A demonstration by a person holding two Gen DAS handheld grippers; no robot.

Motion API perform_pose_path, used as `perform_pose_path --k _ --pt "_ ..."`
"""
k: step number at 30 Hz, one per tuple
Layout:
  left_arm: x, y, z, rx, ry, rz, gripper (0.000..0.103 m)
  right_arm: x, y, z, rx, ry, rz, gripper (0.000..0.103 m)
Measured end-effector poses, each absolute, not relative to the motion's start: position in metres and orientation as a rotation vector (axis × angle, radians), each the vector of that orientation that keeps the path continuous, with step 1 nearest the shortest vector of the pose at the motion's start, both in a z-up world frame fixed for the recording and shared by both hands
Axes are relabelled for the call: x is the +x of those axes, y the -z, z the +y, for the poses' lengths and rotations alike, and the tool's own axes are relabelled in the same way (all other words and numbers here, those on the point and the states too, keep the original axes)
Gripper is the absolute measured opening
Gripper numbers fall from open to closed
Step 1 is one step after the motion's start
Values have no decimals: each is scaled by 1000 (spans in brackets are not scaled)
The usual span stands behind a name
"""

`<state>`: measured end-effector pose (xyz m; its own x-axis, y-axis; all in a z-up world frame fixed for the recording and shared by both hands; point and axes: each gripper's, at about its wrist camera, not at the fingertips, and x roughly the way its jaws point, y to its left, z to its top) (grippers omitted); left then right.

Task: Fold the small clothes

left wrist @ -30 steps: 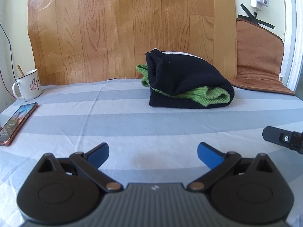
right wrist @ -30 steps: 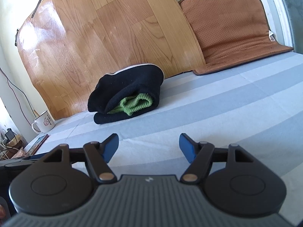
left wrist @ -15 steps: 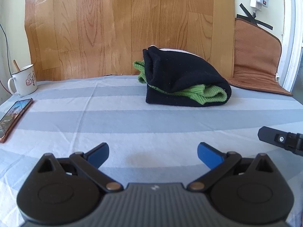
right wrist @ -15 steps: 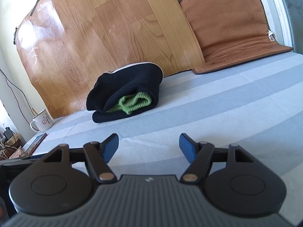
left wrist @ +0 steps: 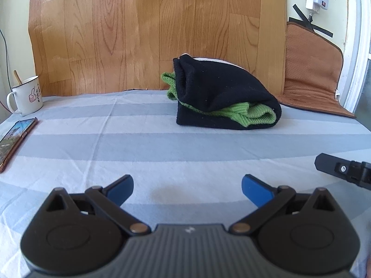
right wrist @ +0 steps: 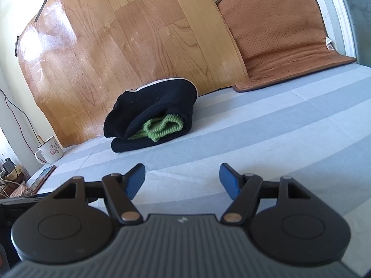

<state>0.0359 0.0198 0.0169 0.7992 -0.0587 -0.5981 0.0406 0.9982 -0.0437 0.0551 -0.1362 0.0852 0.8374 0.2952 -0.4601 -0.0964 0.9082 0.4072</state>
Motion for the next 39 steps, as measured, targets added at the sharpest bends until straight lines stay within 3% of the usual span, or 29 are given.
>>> perform_pose_path --k 39 --pt "28 -25 26 -32 3 568 103 54 -85 -135 381 -209 540 73"
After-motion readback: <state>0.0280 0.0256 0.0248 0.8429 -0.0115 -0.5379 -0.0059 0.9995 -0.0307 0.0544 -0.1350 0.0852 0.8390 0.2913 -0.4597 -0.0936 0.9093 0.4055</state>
